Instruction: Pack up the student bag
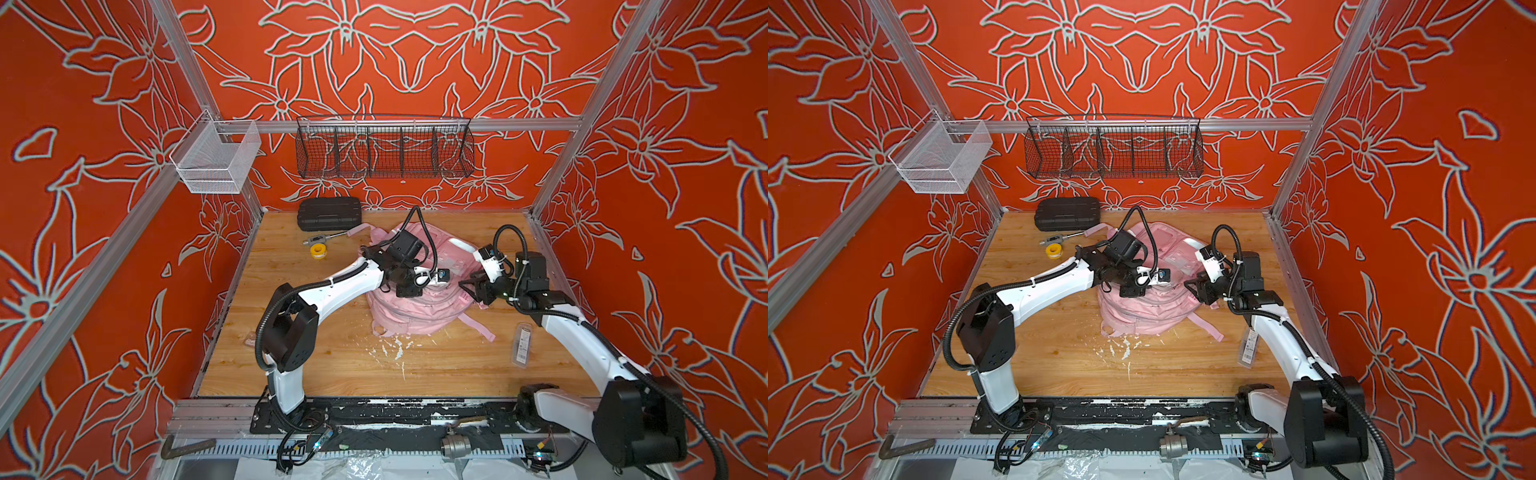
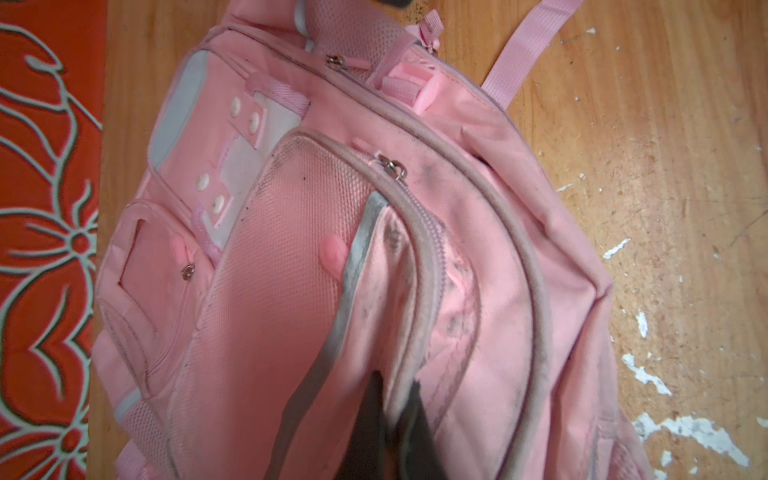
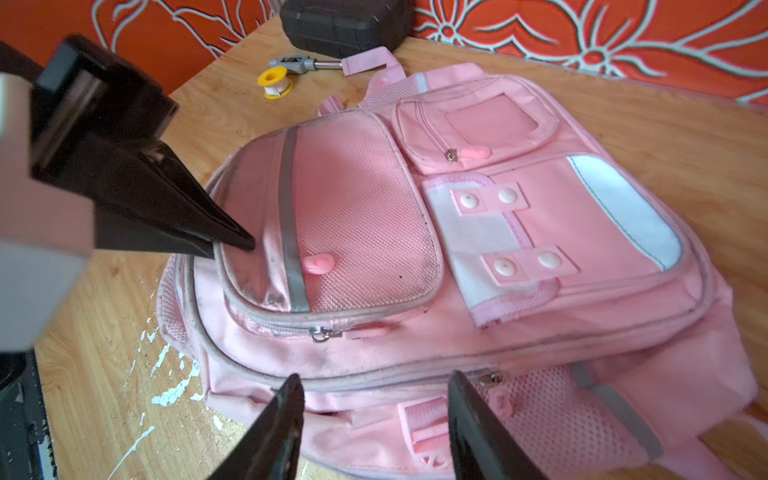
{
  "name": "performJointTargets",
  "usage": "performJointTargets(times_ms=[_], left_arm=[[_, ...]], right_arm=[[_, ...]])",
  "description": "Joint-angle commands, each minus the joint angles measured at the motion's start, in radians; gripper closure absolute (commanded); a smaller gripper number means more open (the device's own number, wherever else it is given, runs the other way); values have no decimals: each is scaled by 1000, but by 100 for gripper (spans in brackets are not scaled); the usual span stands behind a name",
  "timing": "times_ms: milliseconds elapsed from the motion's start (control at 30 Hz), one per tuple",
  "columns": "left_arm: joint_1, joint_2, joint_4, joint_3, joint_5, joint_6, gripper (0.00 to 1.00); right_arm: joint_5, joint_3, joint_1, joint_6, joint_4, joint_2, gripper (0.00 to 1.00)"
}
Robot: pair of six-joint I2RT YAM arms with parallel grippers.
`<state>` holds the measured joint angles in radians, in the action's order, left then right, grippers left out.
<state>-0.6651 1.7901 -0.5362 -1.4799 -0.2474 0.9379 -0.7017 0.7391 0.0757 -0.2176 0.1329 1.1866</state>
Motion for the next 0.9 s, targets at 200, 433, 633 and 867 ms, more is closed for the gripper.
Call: performJointTargets(times_ms=[200, 433, 633, 867], left_arm=[[77, -153, 87, 39, -171, -134, 100], [76, -185, 142, 79, -213, -162, 100], [82, -214, 154, 111, -262, -110, 100], [99, -218, 167, 124, -304, -82, 100]], right_arm=[[-212, 70, 18, -85, -94, 155, 49], [-229, 94, 75, -105, -102, 226, 49], [-229, 128, 94, -130, -103, 297, 49], [-336, 173, 107, -243, -17, 339, 48]])
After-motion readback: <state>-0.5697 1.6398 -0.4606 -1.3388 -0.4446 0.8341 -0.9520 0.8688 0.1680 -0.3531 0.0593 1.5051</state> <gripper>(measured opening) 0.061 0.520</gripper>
